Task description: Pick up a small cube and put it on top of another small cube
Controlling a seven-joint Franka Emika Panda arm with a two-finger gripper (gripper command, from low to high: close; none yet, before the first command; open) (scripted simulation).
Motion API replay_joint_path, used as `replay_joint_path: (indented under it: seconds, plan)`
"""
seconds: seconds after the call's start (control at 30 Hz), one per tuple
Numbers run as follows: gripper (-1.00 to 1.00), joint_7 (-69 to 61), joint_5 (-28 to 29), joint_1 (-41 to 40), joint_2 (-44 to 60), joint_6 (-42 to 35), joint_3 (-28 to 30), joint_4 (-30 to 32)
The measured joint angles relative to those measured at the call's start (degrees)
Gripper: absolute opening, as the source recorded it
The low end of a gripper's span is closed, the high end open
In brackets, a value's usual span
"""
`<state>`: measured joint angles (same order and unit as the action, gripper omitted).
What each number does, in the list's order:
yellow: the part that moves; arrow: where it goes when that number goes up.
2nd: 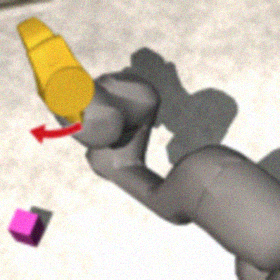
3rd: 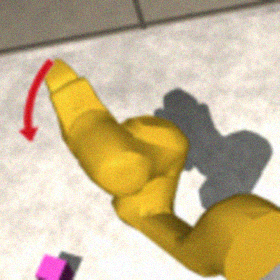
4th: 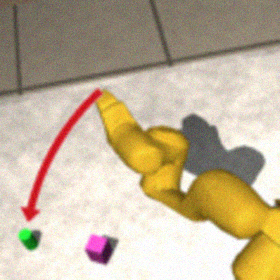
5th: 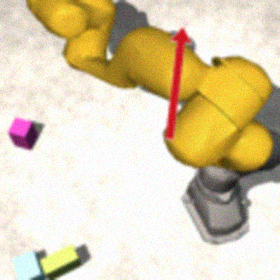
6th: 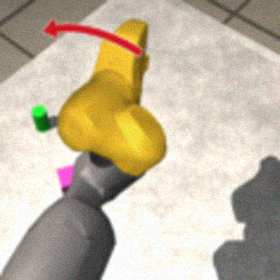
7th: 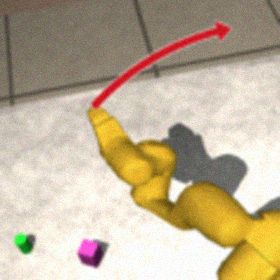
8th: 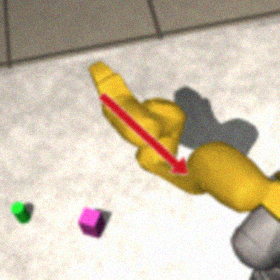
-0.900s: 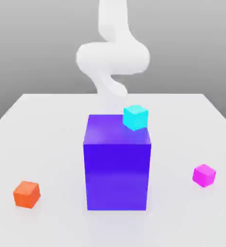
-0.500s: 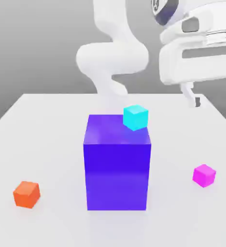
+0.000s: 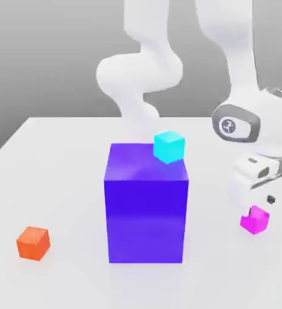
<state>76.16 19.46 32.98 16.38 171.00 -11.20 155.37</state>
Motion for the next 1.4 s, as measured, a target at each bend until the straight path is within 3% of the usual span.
replay_joint_path:
  seconds: [0.03, 0.27, 0.5, 1.17, 1.27, 1.3, 1.4]
  plan:
    - [-1.0, 1.0, 1.2, 1.9, 1.7, 1.4, 2.1, -0.4]
    - [-1.0, 1.3, 1.6, 2.2, 2.0, 1.6, 2.5, -0.5]
    - [-1.0, -8.3, -12.6, -3.9, -9.9, -8.0, -6.6, 1.5]
    - [-1.0, 34.6, -17.2, -3.1, 7.0, -30.6, 7.3, -38.4]
    - [-1.0, 36.6, -17.2, -2.8, 12.3, -27.3, 8.3, -40.4]
    - [1.0, 36.8, -17.1, -2.7, 14.0, -25.8, 8.4, -40.6]
    - [1.0, 36.8, -17.1, -2.7, 14.0, -25.8, 8.4, -40.6]
